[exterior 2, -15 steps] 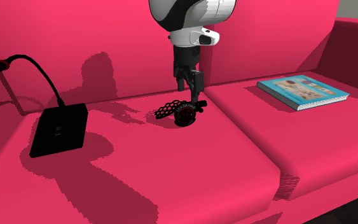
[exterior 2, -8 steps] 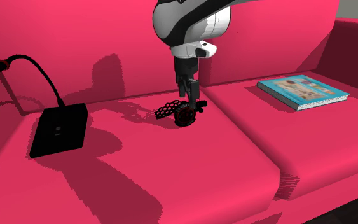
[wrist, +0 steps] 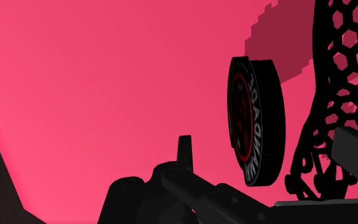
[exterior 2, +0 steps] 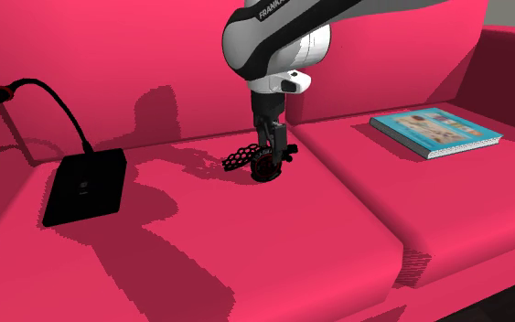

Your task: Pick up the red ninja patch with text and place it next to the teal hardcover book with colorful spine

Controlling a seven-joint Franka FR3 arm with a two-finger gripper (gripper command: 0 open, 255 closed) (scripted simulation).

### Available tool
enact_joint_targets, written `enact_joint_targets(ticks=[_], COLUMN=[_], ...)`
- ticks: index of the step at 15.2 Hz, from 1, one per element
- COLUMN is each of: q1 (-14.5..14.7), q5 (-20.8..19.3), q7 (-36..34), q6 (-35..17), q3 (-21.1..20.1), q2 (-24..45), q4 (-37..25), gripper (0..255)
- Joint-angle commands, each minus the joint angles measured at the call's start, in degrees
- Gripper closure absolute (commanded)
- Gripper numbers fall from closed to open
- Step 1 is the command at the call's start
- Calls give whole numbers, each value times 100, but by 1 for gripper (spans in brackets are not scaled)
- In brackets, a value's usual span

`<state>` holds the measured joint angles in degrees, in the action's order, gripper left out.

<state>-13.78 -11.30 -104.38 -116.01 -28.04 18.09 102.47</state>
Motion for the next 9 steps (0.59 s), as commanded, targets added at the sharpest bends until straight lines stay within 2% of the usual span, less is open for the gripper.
enact_joint_targets(ticks=[1,2,3,9], q1=[0,0,0,0], q5=[-1,0,0,0], q7=[0,0,0,0], q6=[-1,-1,-1,-1], q3=[0,0,0,0], q2=[1,0,0,1], q4=[0,0,0,0], gripper=[0,0,255,255])
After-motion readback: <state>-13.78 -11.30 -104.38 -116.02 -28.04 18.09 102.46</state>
